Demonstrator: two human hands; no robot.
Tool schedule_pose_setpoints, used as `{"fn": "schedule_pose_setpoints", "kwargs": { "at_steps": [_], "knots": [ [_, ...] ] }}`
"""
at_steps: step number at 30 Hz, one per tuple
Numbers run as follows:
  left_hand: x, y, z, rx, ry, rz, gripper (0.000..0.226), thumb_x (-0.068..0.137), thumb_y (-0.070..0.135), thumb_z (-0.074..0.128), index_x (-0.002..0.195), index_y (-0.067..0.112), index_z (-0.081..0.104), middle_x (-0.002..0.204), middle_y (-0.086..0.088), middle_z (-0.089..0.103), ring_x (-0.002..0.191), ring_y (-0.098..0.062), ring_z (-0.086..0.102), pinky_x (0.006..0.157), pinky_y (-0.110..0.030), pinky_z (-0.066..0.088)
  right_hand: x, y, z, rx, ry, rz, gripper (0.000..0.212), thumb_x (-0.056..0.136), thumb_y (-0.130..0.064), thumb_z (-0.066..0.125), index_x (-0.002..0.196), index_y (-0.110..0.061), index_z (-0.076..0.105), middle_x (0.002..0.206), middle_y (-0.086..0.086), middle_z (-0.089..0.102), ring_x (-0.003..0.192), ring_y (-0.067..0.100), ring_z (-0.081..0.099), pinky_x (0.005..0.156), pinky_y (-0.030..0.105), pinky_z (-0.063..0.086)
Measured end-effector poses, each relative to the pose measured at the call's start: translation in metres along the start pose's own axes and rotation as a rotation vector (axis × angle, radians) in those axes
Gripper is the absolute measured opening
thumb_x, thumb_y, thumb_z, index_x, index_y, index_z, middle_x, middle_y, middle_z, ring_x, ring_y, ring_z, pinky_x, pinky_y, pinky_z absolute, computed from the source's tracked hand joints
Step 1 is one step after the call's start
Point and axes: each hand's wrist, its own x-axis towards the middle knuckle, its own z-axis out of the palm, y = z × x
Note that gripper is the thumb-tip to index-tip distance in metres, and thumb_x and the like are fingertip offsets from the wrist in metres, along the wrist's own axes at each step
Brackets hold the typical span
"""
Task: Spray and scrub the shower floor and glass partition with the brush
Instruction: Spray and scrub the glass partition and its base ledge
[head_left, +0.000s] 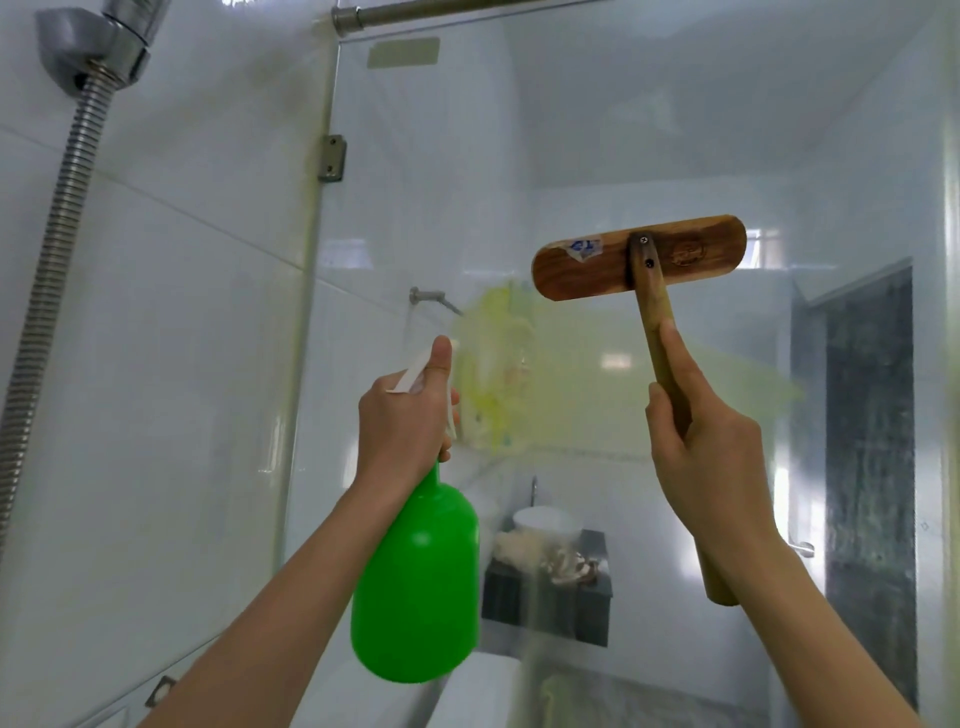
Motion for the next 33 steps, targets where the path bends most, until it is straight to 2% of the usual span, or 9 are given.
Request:
{"fn": "schedule_pose_setpoints", "kwargs": {
  "at_steps": [4, 8, 11, 14, 17, 20, 26, 31, 33],
  "knots": [
    [0.0, 0.007, 0.011, 0.019, -0.063, 0.03, 0.06, 0.101, 0.054, 0.047, 0.086, 0.004, 0.075, 0.07, -0.012, 0.07, 0.032, -0.009, 0.048, 0.039, -0.016, 0.045, 0.003, 0.0, -0.001, -0.009, 0.009, -0.005, 0.06, 0.098, -0.017, 0.046, 0.149, -0.037, 0.022, 0.062, 0.004, 0.057, 0.047, 0.014, 0.05, 0.049, 0.028, 0.052],
    [-0.003, 0.014, 0.022, 0.008, -0.115, 0.023, 0.061, 0.101, 0.054, 0.048, 0.08, 0.002, 0.072, 0.065, -0.009, 0.066, 0.032, -0.008, 0.048, 0.038, -0.015, 0.042, 0.003, 0.001, -0.005, -0.008, 0.015, -0.002, 0.06, 0.098, -0.018, 0.046, 0.149, -0.039, 0.022, 0.067, 0.006, 0.06, 0.048, 0.016, 0.052, 0.051, 0.035, 0.055],
    [-0.005, 0.019, 0.028, -0.031, -0.098, 0.022, 0.058, 0.101, 0.054, 0.048, 0.079, 0.005, 0.07, 0.059, -0.005, 0.061, 0.031, -0.006, 0.047, 0.038, -0.016, 0.043, 0.003, 0.003, -0.01, -0.011, 0.019, -0.001, 0.059, 0.098, -0.018, 0.045, 0.149, -0.038, 0.022, 0.065, 0.005, 0.059, 0.049, 0.016, 0.052, 0.052, 0.035, 0.055],
    [0.001, 0.02, 0.022, -0.017, -0.061, 0.032, 0.061, 0.102, 0.055, 0.045, 0.086, 0.004, 0.075, 0.065, -0.009, 0.067, 0.031, -0.006, 0.049, 0.039, -0.016, 0.044, 0.003, 0.005, -0.016, -0.016, 0.026, 0.0, 0.058, 0.099, -0.019, 0.044, 0.149, -0.038, 0.022, 0.066, 0.006, 0.059, 0.05, 0.016, 0.052, 0.052, 0.031, 0.054],
    [0.014, 0.017, 0.012, -0.007, -0.03, 0.022, 0.065, 0.101, 0.061, 0.043, 0.082, 0.007, 0.075, 0.08, -0.019, 0.076, 0.036, -0.012, 0.053, 0.051, -0.026, 0.051, 0.003, 0.007, -0.019, -0.016, 0.022, 0.001, 0.058, 0.098, -0.02, 0.044, 0.149, -0.037, 0.022, 0.066, 0.003, 0.059, 0.05, 0.014, 0.052, 0.051, 0.024, 0.052],
    [0.025, 0.018, 0.007, -0.014, -0.044, 0.013, 0.066, 0.1, 0.063, 0.043, 0.075, 0.009, 0.072, 0.08, -0.02, 0.076, 0.038, -0.016, 0.053, 0.062, -0.032, 0.048, 0.003, 0.006, -0.019, -0.014, 0.019, 0.012, 0.058, 0.098, -0.019, 0.044, 0.149, -0.037, 0.023, 0.067, 0.004, 0.06, 0.051, 0.015, 0.053, 0.053, 0.026, 0.053],
    [0.031, 0.016, 0.004, 0.019, -0.087, 0.043, 0.061, 0.102, 0.058, 0.045, 0.079, 0.009, 0.074, 0.08, -0.006, 0.078, 0.035, -0.012, 0.05, 0.047, -0.024, 0.047, 0.002, 0.003, -0.015, 0.001, -0.007, 0.01, 0.058, 0.098, -0.019, 0.045, 0.149, -0.037, 0.022, 0.065, 0.002, 0.059, 0.049, 0.014, 0.051, 0.05, 0.018, 0.047],
    [0.014, -0.001, -0.006, 0.036, -0.065, -0.018, 0.057, 0.099, 0.056, 0.052, 0.078, 0.008, 0.072, 0.076, -0.021, 0.071, 0.034, -0.013, 0.049, 0.04, -0.021, 0.044, -0.001, 0.001, -0.012, 0.003, -0.018, 0.017, 0.058, 0.098, -0.019, 0.045, 0.148, -0.036, 0.024, 0.064, 0.0, 0.058, 0.047, 0.013, 0.051, 0.049, 0.015, 0.045],
    [0.003, -0.013, -0.011, 0.063, -0.074, -0.027, 0.057, 0.099, 0.056, 0.052, 0.08, 0.006, 0.073, 0.086, -0.029, 0.071, 0.034, -0.013, 0.047, 0.04, -0.022, 0.044, -0.004, 0.001, -0.012, 0.004, -0.025, 0.026, 0.058, 0.098, -0.019, 0.045, 0.148, -0.037, 0.023, 0.064, 0.001, 0.058, 0.047, 0.013, 0.051, 0.049, 0.018, 0.048]
  ]
}}
